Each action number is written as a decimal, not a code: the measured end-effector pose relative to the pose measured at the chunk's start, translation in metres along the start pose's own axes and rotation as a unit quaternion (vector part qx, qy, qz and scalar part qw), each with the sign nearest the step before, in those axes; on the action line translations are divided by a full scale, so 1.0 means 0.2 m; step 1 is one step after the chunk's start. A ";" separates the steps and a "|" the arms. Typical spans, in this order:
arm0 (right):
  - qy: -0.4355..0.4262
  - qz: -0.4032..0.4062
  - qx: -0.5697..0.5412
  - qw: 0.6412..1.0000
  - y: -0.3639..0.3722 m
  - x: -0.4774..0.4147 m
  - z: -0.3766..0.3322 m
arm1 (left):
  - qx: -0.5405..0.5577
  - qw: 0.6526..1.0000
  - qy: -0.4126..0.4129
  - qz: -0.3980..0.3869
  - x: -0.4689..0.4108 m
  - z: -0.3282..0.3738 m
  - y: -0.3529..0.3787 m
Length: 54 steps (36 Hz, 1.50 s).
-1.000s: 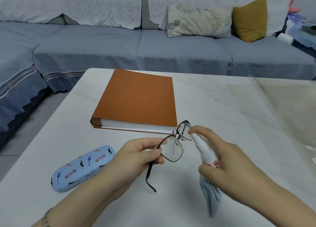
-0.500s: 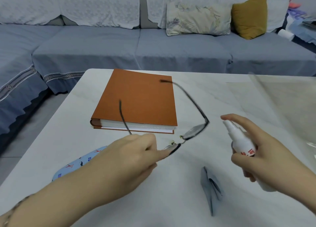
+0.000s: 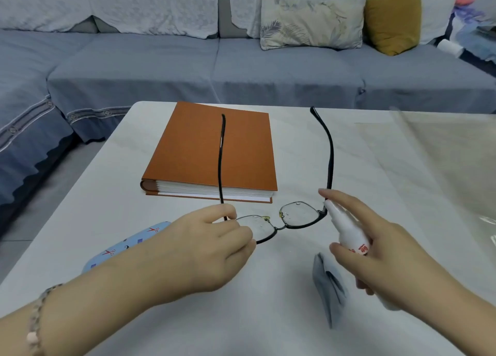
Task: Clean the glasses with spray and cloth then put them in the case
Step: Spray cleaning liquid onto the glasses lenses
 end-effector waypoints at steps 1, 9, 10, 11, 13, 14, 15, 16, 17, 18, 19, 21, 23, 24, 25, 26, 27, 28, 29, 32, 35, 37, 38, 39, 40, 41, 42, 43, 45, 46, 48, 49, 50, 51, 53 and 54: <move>-0.006 -0.002 0.008 1.000 0.01 -0.01 0.00 | -0.002 1.000 0.005 -0.008 0.00 0.00 0.01; -0.020 -0.017 0.022 0.999 0.05 -0.03 0.00 | 0.015 1.000 0.001 0.012 -0.03 0.02 0.00; -0.021 -0.013 0.022 0.999 0.05 -0.04 0.00 | 0.017 1.000 0.003 0.012 -0.03 0.02 0.00; -0.022 -0.009 0.021 0.999 0.05 -0.04 0.00 | 0.017 1.000 0.005 0.011 -0.03 0.02 0.00; -0.016 0.001 0.021 1.000 0.03 -0.04 0.01 | 0.016 1.000 0.007 0.005 -0.02 0.02 0.01; -0.012 0.007 0.023 1.000 0.02 -0.05 0.02 | 0.015 1.000 0.006 0.002 -0.02 0.02 0.01; -0.009 0.013 0.027 1.000 0.01 -0.05 0.03 | 0.015 1.000 0.006 0.000 -0.02 0.02 0.01; -0.007 0.018 0.032 0.999 0.00 -0.05 0.03 | 0.017 1.000 0.004 -0.001 -0.01 0.02 0.01; -0.006 0.022 0.036 0.999 -0.01 -0.05 0.04 | 0.019 1.000 0.002 -0.001 -0.01 0.01 0.01; -0.005 0.025 0.039 0.999 -0.02 -0.06 0.05 | 0.021 1.000 -0.001 -0.001 -0.01 0.01 0.02; -0.005 0.027 0.043 0.999 -0.02 -0.06 0.05 | 0.021 1.000 -0.004 0.000 -0.01 0.01 0.02; -0.007 0.030 0.051 0.998 -0.03 -0.05 0.06 | 0.022 1.000 -0.010 0.003 -0.01 0.01 0.01; -0.010 0.032 0.057 0.998 -0.03 -0.05 0.06 | 0.023 1.000 -0.012 0.004 -0.01 0.01 0.02; -0.012 0.034 0.059 0.998 -0.03 -0.05 0.06 | 0.023 1.000 -0.012 0.005 -0.01 0.01 0.02; -0.014 0.035 0.059 0.998 -0.03 -0.05 0.06 | 0.022 1.000 -0.012 0.006 -0.01 0.01 0.02; -0.014 0.036 0.057 0.998 -0.04 -0.05 0.06 | 0.020 1.000 -0.013 0.009 -0.01 0.01 0.02; -0.013 0.035 0.053 0.998 -0.04 -0.05 0.06 | 0.019 1.000 -0.015 0.012 -0.01 0.01 0.02; -0.012 0.034 0.049 0.998 -0.04 -0.04 0.05 | 0.019 1.000 -0.017 0.017 -0.01 0.01 0.02; -0.013 0.029 0.044 0.999 -0.03 -0.03 0.04 | 0.019 0.999 -0.018 0.020 -0.01 0.01 0.02; -0.030 -0.004 0.023 0.999 0.01 -0.01 -0.03 | 0.015 0.999 -0.010 0.033 -0.02 0.01 0.03; -0.048 -0.041 0.003 0.998 0.08 0.02 -0.09 | 0.014 0.999 0.003 0.040 -0.02 0.02 0.04; -0.056 -0.058 0.004 0.997 0.13 0.02 -0.12 | 0.016 0.999 0.009 0.044 -0.01 0.03 0.04; -0.063 -0.062 0.009 0.996 0.14 0.02 -0.13 | 0.016 0.999 0.011 0.044 -0.01 0.02 0.04; -0.073 -0.064 0.017 0.995 0.15 0.02 -0.14 | 0.017 0.999 0.012 0.043 0.00 0.02 0.04; -0.086 -0.062 0.026 0.994 0.16 0.02 -0.15 | 0.018 0.999 0.012 0.041 0.00 0.02 0.04; -0.100 -0.059 0.033 0.993 0.17 0.02 -0.15 | 0.019 0.999 0.012 0.038 0.00 0.02 0.04; -0.109 -0.056 0.038 0.992 0.17 0.02 -0.16 | 0.021 0.999 0.012 0.036 0.00 0.02 0.04; -0.114 -0.054 0.044 0.991 0.17 0.02 -0.16 | 0.022 0.999 0.011 0.035 0.01 0.02 0.03; -0.112 -0.050 0.063 0.990 0.17 0.02 -0.15 | 0.021 0.999 0.008 0.036 0.01 0.01 0.03; -0.109 -0.048 0.071 0.990 0.17 0.02 -0.15 | 0.019 0.999 0.008 0.036 0.01 0.01 0.03; -0.104 -0.048 0.077 0.990 0.16 0.02 -0.15 | 0.016 0.999 0.010 0.034 0.01 0.01 0.03; -0.103 -0.051 0.073 0.991 0.15 0.02 -0.16 | 0.016 0.999 0.010 0.034 0.02 0.01 0.03; -0.104 -0.054 0.065 0.991 0.15 0.02 -0.16 | 0.016 0.999 0.010 0.036 0.02 0.01 0.03; -0.106 -0.058 0.057 0.991 0.15 0.03 -0.17 | 0.016 0.999 0.009 0.038 0.01 0.01 0.04; -0.119 -0.065 0.047 0.990 0.16 0.03 -0.19 | 0.018 0.999 0.008 0.040 0.01 0.01 0.04; -0.125 -0.065 0.046 0.989 0.17 0.03 -0.20 | 0.019 0.999 0.008 0.041 0.01 0.02 0.04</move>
Point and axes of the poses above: each hand's wrist, its own x-axis away from the middle knuckle, its own y-axis out of the palm, z = x × y, the point moved 4 cm from there along -x, towards the middle knuckle, and after that the axes turned 8 degrees about y, right-handed, at the moved point
